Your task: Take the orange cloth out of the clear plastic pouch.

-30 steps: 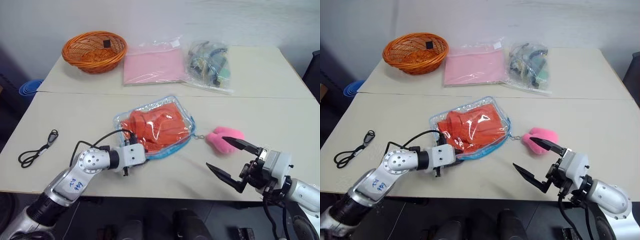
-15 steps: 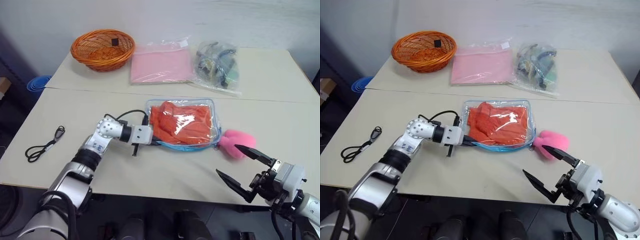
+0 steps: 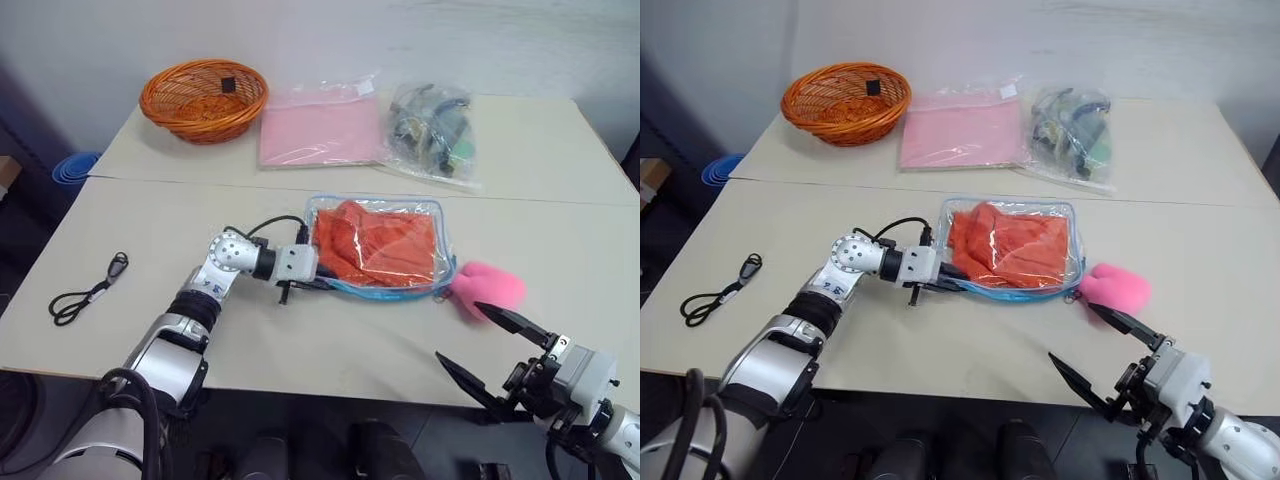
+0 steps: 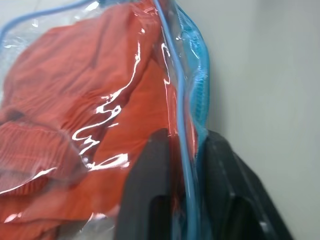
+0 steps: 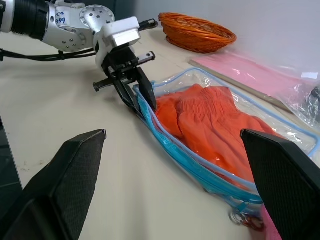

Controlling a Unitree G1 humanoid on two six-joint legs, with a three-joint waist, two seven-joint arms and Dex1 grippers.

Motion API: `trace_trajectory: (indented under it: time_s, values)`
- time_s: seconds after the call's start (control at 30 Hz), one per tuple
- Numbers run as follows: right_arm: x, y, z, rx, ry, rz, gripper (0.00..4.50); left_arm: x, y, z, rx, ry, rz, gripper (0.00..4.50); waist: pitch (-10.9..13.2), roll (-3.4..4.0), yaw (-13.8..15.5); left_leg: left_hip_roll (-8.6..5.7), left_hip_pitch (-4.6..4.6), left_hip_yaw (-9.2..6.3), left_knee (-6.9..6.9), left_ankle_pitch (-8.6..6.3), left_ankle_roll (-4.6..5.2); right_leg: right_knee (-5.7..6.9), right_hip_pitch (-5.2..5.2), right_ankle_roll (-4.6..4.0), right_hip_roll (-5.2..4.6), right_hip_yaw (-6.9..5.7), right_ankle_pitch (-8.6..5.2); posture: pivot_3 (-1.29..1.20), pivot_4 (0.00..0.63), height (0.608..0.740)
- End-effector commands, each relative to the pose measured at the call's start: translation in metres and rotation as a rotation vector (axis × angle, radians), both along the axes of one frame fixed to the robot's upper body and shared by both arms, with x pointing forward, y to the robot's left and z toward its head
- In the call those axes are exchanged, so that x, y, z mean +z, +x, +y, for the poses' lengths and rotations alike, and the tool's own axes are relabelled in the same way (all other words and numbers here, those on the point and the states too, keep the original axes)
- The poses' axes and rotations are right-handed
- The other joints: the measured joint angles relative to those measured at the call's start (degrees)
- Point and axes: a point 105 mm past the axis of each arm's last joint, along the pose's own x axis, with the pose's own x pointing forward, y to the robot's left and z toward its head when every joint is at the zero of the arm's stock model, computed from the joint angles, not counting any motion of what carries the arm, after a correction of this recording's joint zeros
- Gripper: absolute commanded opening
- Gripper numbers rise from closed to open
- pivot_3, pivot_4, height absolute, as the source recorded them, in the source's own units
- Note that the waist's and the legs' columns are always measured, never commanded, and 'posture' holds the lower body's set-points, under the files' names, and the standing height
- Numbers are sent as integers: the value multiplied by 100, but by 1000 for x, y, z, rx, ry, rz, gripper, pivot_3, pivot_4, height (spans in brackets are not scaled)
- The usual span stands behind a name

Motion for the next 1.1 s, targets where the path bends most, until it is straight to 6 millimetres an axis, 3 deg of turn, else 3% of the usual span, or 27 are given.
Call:
trace_trajectory:
  time_s: [0.03, 0.27, 0.33, 0.43, 0.67, 0.8, 1.1]
  values:
    - [3, 0, -12, -51, 15, 18, 4500, 26, -12, 14, -6, -120, 61, 2379, 0, 0, -33, 1, -1, -1, -1, 1, -1, -2, 0, 0, 0, 1, 0, 0, 150, 740]
    - [-3, 19, -44, -153, -86, 119, 4500, 61, -40, 51, 30, -296, 97, 4445, -1, 1, -87, 2, 1, -6, -4, 4, -7, -3, 2, -1, -6, 1, 0, 0, 150, 740]
    - [-6, 32, -55, -180, -156, 163, 4500, 64, -53, 64, 32, -331, 179, 4445, -1, 2, -111, 2, 2, -6, -5, 4, -7, -2, 3, -1, -6, 2, 0, 0, 150, 740]
    - [-20, 52, -72, -212, -316, 231, 4500, 49, -71, 70, 17, -273, 253, 4480, -3, 6, -155, 3, 8, -3, -10, 4, -6, -5, 5, -2, -6, 6, -1, 0, 150, 740]
    - [-40, 88, -98, -202, -522, 260, 4500, 35, -91, 60, 21, -292, 313, 4480, -1, 3, -81, -2, 1, -6, -8, 2, 4, -13, 6, -4, -10, 0, -2, 0, 150, 740]
    - [-42, 100, -105, -201, -513, 249, 3663, 30, -97, 58, 41, -297, 333, 4500, -1, 3, -114, 0, 3, -4, -10, -7, 20, -13, 5, -4, -8, -1, -2, 0, 150, 740]
    - [-29, 100, -114, -187, -441, 214, 662, 25, -91, 61, 114, -318, 333, 4500, -2, 3, -110, 2, 6, -3, -8, -6, 19, -9, 8, -4, -6, 1, -2, 0, 150, 740]
